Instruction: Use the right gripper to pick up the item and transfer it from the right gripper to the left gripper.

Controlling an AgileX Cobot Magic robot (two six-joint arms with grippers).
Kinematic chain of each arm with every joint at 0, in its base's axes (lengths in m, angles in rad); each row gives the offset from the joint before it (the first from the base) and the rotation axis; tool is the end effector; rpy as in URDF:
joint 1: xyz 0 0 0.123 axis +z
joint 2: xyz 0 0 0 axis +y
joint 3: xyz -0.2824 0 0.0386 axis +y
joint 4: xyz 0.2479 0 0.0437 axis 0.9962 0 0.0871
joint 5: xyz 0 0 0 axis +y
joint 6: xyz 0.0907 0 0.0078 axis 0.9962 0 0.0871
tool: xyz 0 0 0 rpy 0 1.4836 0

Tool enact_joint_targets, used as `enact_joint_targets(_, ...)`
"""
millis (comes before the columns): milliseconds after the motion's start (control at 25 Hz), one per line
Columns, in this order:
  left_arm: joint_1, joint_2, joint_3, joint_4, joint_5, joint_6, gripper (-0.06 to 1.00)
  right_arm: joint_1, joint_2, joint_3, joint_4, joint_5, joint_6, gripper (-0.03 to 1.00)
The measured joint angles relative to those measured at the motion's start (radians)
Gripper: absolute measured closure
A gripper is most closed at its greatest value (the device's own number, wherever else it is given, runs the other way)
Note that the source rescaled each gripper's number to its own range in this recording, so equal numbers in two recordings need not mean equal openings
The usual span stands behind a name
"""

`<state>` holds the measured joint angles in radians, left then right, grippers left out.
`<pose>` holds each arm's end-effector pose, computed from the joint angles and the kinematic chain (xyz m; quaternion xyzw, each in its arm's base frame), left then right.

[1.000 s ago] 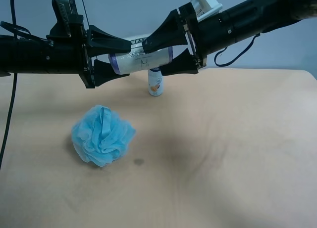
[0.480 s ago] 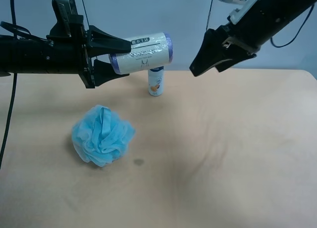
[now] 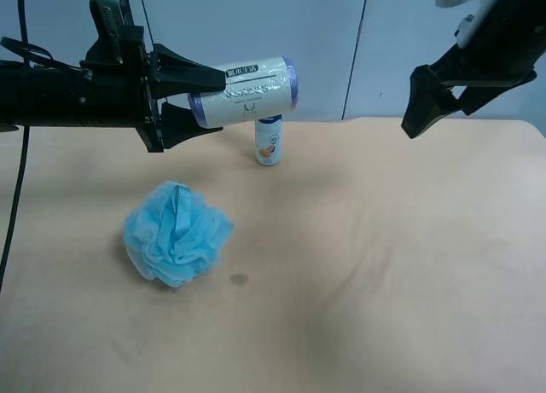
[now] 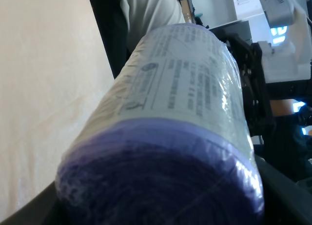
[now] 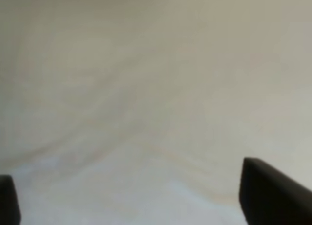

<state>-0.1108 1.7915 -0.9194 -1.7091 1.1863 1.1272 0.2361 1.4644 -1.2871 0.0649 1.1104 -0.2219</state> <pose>0.3135 -0.1190 0.2126 0.0343 0.7656 -0.6130 0.1920 0.2836 0.0737 0.3225 -0.2144 0.9587 0.0325 0.1838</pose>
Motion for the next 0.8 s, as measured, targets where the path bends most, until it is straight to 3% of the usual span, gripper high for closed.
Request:
enact_joint_targets(200,0.0,0.0,0.0,0.0,0.0,0.0,0.93,0.0,-0.082,0.03,-0.056,-0.006,0.049,0.33)
enact_joint_targets(800,0.0,0.0,0.0,0.009,0.0,0.0,0.93,0.0,-0.753,0.463,-0.143,-0.058,0.128,0.33)
